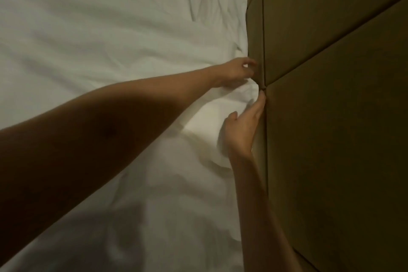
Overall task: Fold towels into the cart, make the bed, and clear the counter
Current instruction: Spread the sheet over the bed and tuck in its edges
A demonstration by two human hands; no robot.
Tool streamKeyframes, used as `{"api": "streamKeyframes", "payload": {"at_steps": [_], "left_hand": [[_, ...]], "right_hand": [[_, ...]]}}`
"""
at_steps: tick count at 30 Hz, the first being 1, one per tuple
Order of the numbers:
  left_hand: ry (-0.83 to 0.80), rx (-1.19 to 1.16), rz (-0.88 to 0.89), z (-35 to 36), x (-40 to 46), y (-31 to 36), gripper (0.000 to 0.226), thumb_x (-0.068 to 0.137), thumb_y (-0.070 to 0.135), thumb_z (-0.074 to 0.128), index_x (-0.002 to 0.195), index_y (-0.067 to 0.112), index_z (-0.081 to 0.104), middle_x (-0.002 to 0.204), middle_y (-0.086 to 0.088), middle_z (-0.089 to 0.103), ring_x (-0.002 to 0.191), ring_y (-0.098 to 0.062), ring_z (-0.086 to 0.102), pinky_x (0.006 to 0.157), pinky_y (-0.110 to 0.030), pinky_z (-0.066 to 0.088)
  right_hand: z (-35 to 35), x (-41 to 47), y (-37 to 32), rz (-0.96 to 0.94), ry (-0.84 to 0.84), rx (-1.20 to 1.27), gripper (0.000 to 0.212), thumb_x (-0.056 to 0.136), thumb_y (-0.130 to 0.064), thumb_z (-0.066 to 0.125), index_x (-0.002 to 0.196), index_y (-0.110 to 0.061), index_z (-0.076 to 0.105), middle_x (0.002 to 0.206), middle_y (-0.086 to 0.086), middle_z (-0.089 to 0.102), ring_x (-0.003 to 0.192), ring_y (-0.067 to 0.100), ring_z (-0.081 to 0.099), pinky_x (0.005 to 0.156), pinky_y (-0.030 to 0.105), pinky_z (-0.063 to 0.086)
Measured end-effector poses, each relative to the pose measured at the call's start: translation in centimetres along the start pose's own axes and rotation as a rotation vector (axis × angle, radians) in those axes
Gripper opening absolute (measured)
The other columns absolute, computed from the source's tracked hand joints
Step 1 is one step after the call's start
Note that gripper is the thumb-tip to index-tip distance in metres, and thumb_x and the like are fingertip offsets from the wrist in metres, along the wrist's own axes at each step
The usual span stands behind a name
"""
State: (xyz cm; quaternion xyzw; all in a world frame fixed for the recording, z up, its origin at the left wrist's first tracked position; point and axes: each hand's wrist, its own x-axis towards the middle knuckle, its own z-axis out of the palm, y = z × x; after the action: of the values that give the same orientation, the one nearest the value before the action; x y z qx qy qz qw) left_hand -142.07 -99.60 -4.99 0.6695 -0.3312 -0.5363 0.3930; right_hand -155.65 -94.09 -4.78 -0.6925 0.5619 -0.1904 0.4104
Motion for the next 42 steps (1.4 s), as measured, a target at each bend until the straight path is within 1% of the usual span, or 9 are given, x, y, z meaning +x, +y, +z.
{"api": "streamKeyframes", "payload": {"at_steps": [2,4,7,11,13,18,24,34,42], "left_hand": [[0.055,0.288,0.108,0.2,-0.4,-2.1,0.042,0.095,0.002,0.041,0.137,0.007,0.046,0.138,-0.010,0.050,0.124,-0.019,0.049,0.094,-0.014,0.036],[0.266,0.416,0.220,-0.2,-1.2,-3.6,0.038,0.093,0.001,0.041,0.127,0.009,0.056,0.131,-0.008,0.057,0.119,-0.019,0.053,0.095,-0.019,0.036],[0.477,0.853,0.262,-2.2,-2.1,-6.8,0.035,0.096,0.014,0.040,0.126,0.017,0.057,0.132,-0.003,0.055,0.127,-0.020,0.045,0.110,-0.035,0.022],[0.130,1.183,0.066,-3.4,-3.1,-9.9,0.051,0.102,0.043,0.018,0.151,0.032,0.012,0.160,0.000,0.004,0.147,-0.021,-0.002,0.113,-0.055,-0.007],[0.044,1.163,0.048,-3.6,-3.1,-9.9,0.054,0.101,0.046,0.015,0.151,0.032,0.000,0.160,0.000,-0.009,0.146,-0.022,-0.011,0.113,-0.054,-0.009],[0.125,0.989,0.129,-4.3,-6.1,-9.1,0.052,0.102,0.032,0.031,0.151,0.025,0.014,0.160,-0.004,0.002,0.147,-0.025,-0.002,0.115,-0.050,0.001],[0.172,1.019,0.115,-4.7,-13.6,-12.2,0.055,0.100,0.027,0.037,0.151,0.023,0.015,0.160,-0.003,0.002,0.147,-0.023,-0.004,0.115,-0.048,-0.003],[0.250,0.863,0.030,-9.1,-36.1,-21.2,0.052,0.101,0.023,0.039,0.149,0.024,0.021,0.159,-0.001,0.010,0.147,-0.023,0.002,0.116,-0.043,0.001],[0.491,0.667,-0.165,-14.3,-54.1,-31.8,0.052,0.100,0.017,0.040,0.149,0.022,0.022,0.158,0.000,0.015,0.147,-0.019,0.005,0.116,-0.036,0.002]], "right_hand": [[0.8,-0.8,0.7,-0.120,-0.030,-0.162,0.058,0.096,-0.007,0.040,0.150,-0.016,0.019,0.160,0.005,0.004,0.126,-0.002,0.031,0.081,-0.006,0.027],[2.1,-1.0,2.2,-0.233,-0.128,-0.255,0.055,0.095,-0.026,0.033,0.149,-0.018,0.024,0.160,0.005,0.008,0.141,0.012,0.023,0.106,0.024,0.033],[3.5,-0.5,4.9,-0.251,-0.379,-0.496,0.054,0.098,-0.042,0.019,0.151,-0.028,0.016,0.160,0.001,-0.001,0.147,0.019,-0.003,0.118,0.045,0.001],[3.7,1.0,7.6,-0.245,-0.403,-0.643,0.053,0.100,-0.048,0.022,0.150,-0.036,0.007,0.160,-0.004,-0.007,0.146,0.019,-0.012,0.116,0.043,-0.008],[3.5,1.3,8.0,-0.260,-0.395,-0.653,0.056,0.098,-0.052,0.022,0.150,-0.038,0.007,0.160,-0.005,-0.007,0.147,0.022,-0.011,0.117,0.042,-0.006],[2.8,-0.4,6.6,-0.122,-0.424,-0.536,0.054,0.101,-0.046,0.021,0.151,-0.036,0.003,0.160,-0.003,-0.011,0.147,0.022,-0.010,0.117,0.044,-0.005],[2.7,-7.8,4.6,-0.155,-0.439,-0.567,0.053,0.102,-0.042,0.019,0.151,-0.034,0.002,0.159,-0.003,-0.013,0.146,0.015,-0.013,0.116,0.045,-0.009],[6.5,-26.6,2.3,-0.204,-0.461,-0.572,0.053,0.102,-0.043,0.024,0.151,-0.035,0.004,0.159,-0.003,-0.011,0.146,0.016,-0.012,0.115,0.049,-0.006],[16.1,-41.9,0.8,-0.333,-0.574,-0.629,0.094,0.071,-0.074,-0.026,0.150,-0.035,0.003,0.160,-0.001,-0.007,0.147,0.021,-0.008,0.114,0.054,0.001]]}}
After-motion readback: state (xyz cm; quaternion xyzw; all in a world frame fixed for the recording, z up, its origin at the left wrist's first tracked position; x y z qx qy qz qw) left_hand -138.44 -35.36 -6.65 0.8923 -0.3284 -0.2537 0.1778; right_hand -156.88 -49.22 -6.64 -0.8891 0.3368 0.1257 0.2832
